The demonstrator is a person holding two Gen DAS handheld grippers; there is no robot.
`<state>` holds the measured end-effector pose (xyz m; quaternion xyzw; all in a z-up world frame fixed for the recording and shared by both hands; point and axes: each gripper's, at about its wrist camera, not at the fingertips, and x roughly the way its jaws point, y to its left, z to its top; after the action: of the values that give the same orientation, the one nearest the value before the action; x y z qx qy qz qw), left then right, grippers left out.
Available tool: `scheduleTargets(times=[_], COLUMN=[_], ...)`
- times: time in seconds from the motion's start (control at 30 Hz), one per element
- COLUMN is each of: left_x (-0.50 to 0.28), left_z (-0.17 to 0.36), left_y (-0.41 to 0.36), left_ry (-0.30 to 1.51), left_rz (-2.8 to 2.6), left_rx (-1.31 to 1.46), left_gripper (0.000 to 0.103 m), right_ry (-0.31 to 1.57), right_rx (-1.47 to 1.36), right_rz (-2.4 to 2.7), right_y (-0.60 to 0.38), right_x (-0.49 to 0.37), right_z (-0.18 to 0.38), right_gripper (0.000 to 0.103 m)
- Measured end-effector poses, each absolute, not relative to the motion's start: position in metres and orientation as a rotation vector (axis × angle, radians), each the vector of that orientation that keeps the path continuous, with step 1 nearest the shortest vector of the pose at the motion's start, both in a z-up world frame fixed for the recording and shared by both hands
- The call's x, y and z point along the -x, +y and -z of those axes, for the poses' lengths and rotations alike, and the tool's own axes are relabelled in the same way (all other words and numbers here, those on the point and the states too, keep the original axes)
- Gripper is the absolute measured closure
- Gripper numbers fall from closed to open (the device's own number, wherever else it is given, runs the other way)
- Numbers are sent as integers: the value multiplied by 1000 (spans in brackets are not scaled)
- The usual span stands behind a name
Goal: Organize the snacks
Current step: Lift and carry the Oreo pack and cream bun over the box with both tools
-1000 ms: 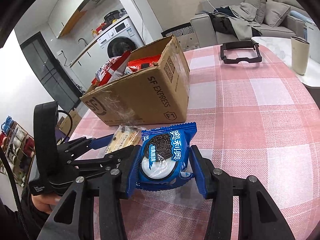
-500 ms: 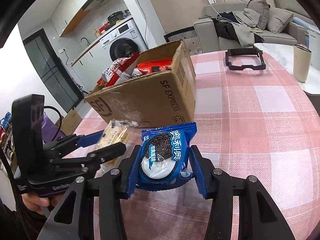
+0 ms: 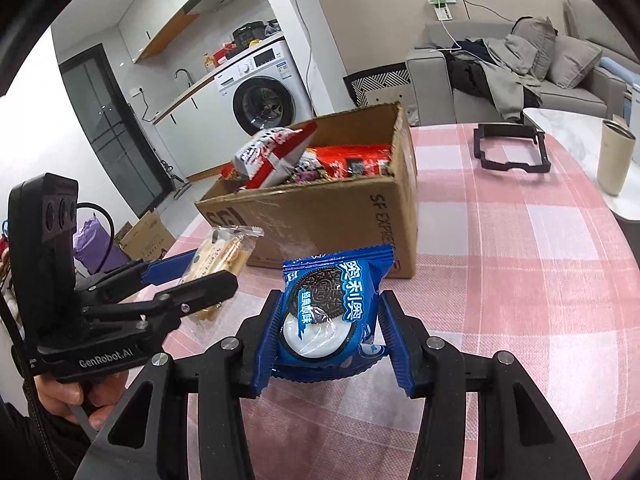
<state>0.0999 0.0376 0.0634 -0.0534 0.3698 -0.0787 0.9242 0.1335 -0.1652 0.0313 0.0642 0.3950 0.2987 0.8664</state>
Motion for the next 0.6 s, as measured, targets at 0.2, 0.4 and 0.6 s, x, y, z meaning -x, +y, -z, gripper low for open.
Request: scheduleTargets(times=[0.2, 0.4, 0.6], left_x=[-87, -78, -77], left_z=[-92, -109, -118], left_y=[48, 59, 65], left_ry=[714, 693, 676], left_rz=[155, 134, 105], left_rx=[113, 121, 141], left_gripper=[47, 47, 47], right_ry=[813, 784, 767], right_rx=[-127, -118, -97], right_rz=[-643, -645, -643], right_y=[-161, -159, -156], right_x=[-134, -136, -140], right_z=[-40, -53, -64], right_gripper=[54, 54, 54])
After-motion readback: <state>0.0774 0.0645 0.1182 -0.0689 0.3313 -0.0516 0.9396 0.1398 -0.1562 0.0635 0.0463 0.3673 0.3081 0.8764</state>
